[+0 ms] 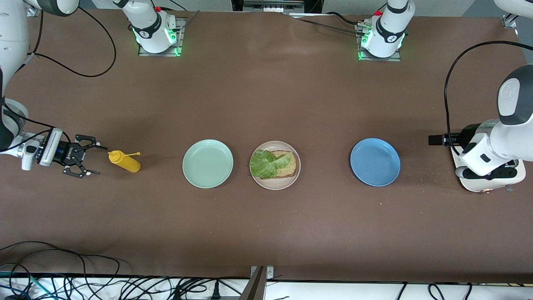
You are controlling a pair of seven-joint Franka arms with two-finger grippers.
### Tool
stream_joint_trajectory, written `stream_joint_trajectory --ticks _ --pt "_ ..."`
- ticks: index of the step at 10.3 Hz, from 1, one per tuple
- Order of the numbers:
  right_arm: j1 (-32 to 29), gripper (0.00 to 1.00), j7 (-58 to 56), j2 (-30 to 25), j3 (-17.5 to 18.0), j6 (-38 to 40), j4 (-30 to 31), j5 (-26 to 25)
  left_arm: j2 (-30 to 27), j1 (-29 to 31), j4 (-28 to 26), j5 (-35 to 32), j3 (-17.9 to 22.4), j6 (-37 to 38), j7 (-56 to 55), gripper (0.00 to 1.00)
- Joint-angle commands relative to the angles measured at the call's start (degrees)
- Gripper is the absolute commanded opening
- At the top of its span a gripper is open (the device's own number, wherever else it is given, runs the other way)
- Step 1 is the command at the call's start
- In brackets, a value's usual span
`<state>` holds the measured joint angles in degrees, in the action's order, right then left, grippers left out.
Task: Make sandwich on beige plate with both arms
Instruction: 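Close the right gripper around the yellow squeeze bottle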
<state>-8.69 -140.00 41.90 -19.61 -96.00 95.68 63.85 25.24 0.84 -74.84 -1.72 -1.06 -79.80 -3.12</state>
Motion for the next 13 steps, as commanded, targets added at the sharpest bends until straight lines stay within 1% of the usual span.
stream_joint_trajectory --ticks 1,5,9,11,12,13 --pt "-0.37 0.98 -2.12 0.82 0.63 0.11 0.03 3.20 -0.72 0.13 -0.48 -1.97 -0.34 0.61 0.30 1.00" --pt "0.07 0.98 -3.35 3.19 1.60 0.28 1.25 8.03 -0.72 0.22 -0.48 -1.97 -0.34 0.61 0.30 1.00" --pt "0.16 0.98 -3.70 3.28 3.26 -0.24 4.59 11.37 -0.81 0.92 -0.40 -1.88 -0.43 0.61 0.30 1.00" --pt "0.69 0.98 -3.97 3.89 3.62 -0.59 5.21 13.04 -0.81 0.92 -0.40 -1.88 -0.43 0.61 0.30 1.00" --pt "0.95 0.92 -4.75 3.98 3.70 -0.77 5.39 13.75 -0.81 0.92 -0.40 -1.88 -0.43 0.61 0.30 1.00" --pt "1.65 0.66 -6.06 4.07 3.62 -1.21 5.39 14.80 -0.81 0.92 -0.40 -1.88 -0.35 0.61 0.22 1.00"
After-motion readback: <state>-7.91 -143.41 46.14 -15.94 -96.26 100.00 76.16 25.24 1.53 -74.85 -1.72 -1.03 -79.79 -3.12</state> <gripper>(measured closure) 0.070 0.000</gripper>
